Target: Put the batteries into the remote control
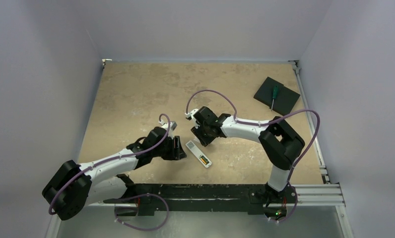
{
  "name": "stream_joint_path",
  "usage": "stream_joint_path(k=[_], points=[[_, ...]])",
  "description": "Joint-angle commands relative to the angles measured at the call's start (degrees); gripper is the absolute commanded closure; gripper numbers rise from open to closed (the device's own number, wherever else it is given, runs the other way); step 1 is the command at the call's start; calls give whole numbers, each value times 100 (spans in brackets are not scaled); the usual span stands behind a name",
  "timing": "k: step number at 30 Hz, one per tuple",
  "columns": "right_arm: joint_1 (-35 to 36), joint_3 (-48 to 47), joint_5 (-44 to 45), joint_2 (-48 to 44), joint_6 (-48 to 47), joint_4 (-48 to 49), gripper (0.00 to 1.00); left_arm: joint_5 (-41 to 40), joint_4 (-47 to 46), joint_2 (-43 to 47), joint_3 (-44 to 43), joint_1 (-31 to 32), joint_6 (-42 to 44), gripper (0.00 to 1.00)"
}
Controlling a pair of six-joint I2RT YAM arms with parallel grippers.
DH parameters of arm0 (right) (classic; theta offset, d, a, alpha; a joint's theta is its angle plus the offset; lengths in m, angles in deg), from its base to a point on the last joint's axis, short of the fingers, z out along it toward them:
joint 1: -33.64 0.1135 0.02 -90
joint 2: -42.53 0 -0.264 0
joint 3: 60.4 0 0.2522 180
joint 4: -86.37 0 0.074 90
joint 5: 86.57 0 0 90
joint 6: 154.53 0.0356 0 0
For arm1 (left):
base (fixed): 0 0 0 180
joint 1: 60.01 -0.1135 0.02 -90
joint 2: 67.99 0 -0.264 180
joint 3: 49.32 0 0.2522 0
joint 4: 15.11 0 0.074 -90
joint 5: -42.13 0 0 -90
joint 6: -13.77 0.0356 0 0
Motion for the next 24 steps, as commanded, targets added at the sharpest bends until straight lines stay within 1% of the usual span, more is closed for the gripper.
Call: stream_joint_path(k=[1, 3, 4, 6, 11, 17, 24], points=[[40, 314, 155, -100, 233, -255, 62, 50, -200, 22, -129, 23, -74, 54], [40, 364, 176, -126, 286, -254, 60, 50, -201, 9, -122, 29, -74, 54], [40, 383, 199, -137, 322, -244, 56, 50, -199, 13, -124, 29, -70, 54], [40, 413, 203, -132, 355, -233, 53, 58, -214, 4, -128, 23, -79, 54], [40, 451, 115, -115, 379, -192, 49, 67, -218, 13, -124, 24, -78, 54], [40, 451, 129, -122, 366, -251, 50, 58, -202, 34, -118, 25, -78, 54], [40, 468, 85, -118, 365, -274, 59, 58, -233, 5, -115, 27, -78, 54]])
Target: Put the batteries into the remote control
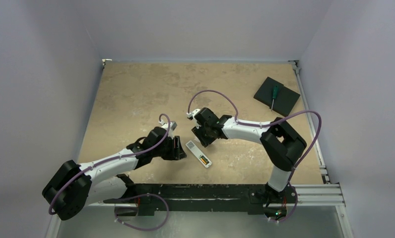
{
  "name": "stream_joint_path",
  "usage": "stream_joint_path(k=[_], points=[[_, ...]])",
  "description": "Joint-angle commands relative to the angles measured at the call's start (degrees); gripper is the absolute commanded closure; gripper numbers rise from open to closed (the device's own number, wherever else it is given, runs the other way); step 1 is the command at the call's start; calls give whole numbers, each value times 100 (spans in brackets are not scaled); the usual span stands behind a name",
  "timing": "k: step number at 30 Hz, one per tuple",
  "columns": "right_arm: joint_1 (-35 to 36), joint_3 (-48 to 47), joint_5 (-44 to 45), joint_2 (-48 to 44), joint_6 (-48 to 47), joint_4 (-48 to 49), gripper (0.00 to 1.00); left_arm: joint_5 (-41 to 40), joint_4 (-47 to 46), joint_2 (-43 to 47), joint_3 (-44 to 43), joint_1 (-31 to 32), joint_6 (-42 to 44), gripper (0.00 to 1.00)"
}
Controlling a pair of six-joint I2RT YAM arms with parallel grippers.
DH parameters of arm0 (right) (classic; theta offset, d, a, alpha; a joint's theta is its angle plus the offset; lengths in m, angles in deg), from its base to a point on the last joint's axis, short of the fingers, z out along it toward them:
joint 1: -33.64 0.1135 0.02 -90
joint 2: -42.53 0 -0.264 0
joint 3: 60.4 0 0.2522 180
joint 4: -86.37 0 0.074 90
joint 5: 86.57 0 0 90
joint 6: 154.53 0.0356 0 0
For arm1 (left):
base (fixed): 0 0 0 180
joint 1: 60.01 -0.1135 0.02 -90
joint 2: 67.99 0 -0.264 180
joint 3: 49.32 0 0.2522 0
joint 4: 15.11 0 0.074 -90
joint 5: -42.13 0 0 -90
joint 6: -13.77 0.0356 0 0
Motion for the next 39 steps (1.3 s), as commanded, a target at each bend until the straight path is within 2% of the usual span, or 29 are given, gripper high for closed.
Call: stream_joint_path(k=[1, 4, 9, 25, 32, 39], points=[[14, 254, -20, 30, 73, -436, 60, 58, -227, -2, -118, 24, -71, 54], [14, 271, -11, -6, 92, -430, 65, 58, -233, -4, -114, 23, -69, 54], [14, 301, 23, -174, 170, -409, 68, 72, -219, -4, -158, 25, -69, 54], [14, 449, -51, -816, 349, -423, 71, 374, -304, -355, -669, 23, -63, 54], [14, 522, -90, -956, 310, -373, 48, 401, -279, -436, -808, 29, -43, 54], [14, 407, 59, -738, 156, -405, 40, 378, -304, -435, -725, 25, -99, 54]])
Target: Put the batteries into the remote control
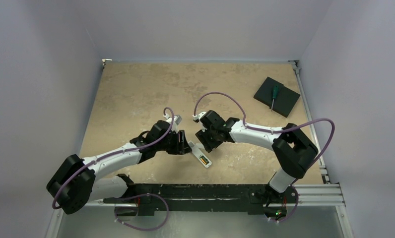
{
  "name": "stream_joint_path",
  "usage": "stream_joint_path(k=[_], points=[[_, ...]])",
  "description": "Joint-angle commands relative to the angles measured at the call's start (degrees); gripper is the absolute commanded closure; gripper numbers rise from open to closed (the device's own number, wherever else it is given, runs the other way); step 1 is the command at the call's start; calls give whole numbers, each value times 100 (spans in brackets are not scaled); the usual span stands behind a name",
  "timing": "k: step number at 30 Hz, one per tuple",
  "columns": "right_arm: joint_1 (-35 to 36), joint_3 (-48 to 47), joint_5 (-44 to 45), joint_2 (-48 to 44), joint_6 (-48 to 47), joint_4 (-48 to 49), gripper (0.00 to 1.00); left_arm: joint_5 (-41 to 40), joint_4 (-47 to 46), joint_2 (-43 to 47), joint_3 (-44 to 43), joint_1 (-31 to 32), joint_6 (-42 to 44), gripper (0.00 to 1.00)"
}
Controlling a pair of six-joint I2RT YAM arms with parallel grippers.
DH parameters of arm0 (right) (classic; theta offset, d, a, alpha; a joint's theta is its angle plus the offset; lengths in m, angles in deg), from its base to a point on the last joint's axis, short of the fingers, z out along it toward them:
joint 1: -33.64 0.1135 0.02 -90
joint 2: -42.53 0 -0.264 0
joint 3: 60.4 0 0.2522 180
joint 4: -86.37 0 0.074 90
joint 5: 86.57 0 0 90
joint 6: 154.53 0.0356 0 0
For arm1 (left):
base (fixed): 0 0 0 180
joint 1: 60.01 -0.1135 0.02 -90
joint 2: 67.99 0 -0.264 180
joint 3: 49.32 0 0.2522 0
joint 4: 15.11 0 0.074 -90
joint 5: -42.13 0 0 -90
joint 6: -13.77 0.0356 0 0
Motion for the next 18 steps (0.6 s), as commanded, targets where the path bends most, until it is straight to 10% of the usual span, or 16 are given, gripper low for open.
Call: stream_joint_path(k=[1, 18], points=[[14, -98, 50, 36, -143, -6, 39, 61, -182, -5, -120, 31, -98, 54], [23, -480, -189, 549, -479, 34, 36, 45, -182, 27, -14, 24, -114, 54]])
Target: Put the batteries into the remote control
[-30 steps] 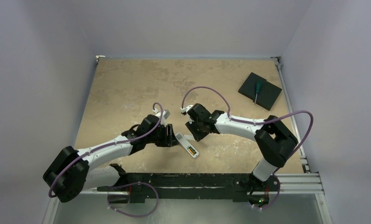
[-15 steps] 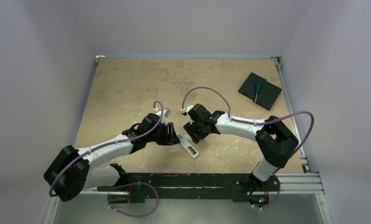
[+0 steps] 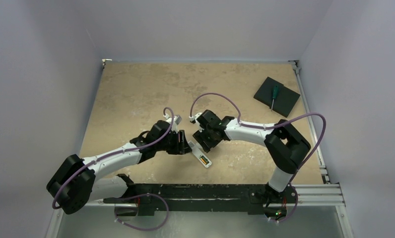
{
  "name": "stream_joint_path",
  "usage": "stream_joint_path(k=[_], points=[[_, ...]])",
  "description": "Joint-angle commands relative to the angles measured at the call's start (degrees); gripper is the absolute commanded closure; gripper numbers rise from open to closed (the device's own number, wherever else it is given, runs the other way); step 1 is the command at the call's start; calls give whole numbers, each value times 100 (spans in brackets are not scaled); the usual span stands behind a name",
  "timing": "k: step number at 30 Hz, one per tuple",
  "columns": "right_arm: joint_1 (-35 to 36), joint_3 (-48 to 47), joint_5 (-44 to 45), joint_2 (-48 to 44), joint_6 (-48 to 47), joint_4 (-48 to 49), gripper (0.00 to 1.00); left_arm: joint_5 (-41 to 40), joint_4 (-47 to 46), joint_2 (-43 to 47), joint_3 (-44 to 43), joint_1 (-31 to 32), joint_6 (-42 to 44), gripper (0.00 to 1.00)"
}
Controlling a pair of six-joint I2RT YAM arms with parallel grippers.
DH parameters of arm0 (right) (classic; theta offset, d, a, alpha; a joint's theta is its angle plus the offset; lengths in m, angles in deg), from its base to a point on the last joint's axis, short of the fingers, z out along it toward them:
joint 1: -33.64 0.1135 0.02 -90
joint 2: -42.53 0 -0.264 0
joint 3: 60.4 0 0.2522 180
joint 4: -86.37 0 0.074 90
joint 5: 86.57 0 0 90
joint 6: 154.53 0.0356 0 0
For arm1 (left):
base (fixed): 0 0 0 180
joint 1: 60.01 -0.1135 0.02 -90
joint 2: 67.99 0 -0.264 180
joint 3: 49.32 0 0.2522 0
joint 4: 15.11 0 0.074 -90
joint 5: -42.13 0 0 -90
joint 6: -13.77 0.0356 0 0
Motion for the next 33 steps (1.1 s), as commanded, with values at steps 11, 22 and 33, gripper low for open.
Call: stream_joint_path(k=[11, 22, 33], points=[[153, -355, -120, 268, -370, 36, 37, 44, -175, 54, 30, 25, -99, 54], [368, -351, -121, 315, -436, -73, 42, 14, -178, 203, 106, 26, -110, 54], [439, -192, -16, 178, -167, -195, 47, 17, -178, 275, 142, 31, -127, 54]])
